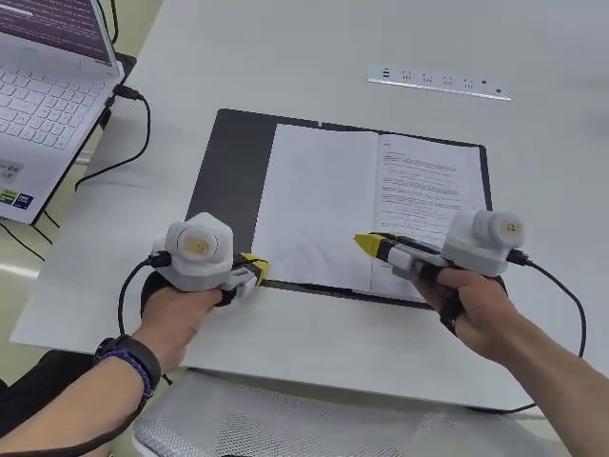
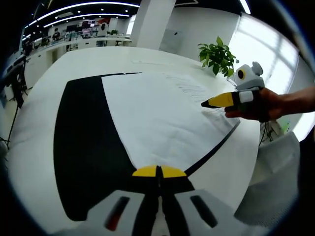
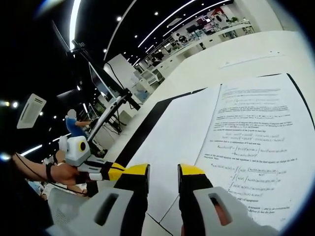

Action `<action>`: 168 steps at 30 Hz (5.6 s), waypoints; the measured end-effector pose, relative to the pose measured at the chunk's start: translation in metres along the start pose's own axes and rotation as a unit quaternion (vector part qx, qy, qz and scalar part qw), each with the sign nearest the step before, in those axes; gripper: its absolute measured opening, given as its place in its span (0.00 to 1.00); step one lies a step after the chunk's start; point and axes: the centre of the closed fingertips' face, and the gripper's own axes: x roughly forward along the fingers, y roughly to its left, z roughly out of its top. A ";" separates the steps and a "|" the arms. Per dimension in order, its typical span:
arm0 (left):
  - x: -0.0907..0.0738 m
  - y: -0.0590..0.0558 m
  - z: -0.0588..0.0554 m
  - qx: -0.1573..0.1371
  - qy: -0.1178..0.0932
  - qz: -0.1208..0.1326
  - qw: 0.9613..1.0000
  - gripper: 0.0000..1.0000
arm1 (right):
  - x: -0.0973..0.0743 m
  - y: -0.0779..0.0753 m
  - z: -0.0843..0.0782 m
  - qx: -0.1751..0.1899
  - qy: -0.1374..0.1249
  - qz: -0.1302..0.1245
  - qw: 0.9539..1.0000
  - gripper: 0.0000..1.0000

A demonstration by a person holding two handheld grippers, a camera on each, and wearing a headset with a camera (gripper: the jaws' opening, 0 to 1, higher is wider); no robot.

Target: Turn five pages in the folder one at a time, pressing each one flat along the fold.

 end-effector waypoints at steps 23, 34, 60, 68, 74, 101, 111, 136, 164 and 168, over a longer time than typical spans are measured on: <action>0.001 0.002 0.002 -0.019 0.014 0.014 1.000 0.00 | 0.034 -0.032 0.052 0.017 -0.047 -0.024 0.998 0.09; 0.003 0.003 0.001 -0.021 0.019 0.014 1.000 0.00 | 0.039 -0.042 0.050 0.025 -0.054 -0.020 0.998 0.00; 0.002 0.002 0.001 -0.019 0.023 0.013 0.999 0.00 | 0.062 -0.077 0.089 0.090 -0.114 -0.039 0.989 0.00; 0.002 0.002 0.001 -0.025 0.022 0.015 0.999 0.00 | 0.068 -0.084 0.106 0.115 -0.141 -0.049 0.982 0.00; 0.001 0.002 0.002 -0.028 0.021 0.014 0.999 0.00 | 0.076 -0.095 0.119 0.120 -0.153 -0.061 0.979 0.00; 0.000 0.002 0.002 -0.038 0.018 0.015 0.999 0.00 | 0.091 -0.116 0.143 0.146 -0.169 -0.076 0.972 0.00; 0.001 0.002 0.003 -0.038 0.016 0.014 0.999 0.00 | 0.080 -0.101 0.123 0.127 -0.153 -0.061 0.978 0.00; 0.001 0.001 0.003 -0.028 0.014 0.010 0.999 0.00 | 0.039 -0.051 0.062 0.095 -0.120 -0.025 0.988 0.00; 0.002 0.001 0.001 -0.024 0.013 0.013 1.000 0.00 | 0.007 -0.017 0.003 0.067 -0.071 -0.001 0.995 0.00; 0.002 0.001 0.001 -0.022 0.013 0.012 1.000 0.00 | 0.003 -0.011 -0.005 0.067 -0.068 -0.002 0.995 0.00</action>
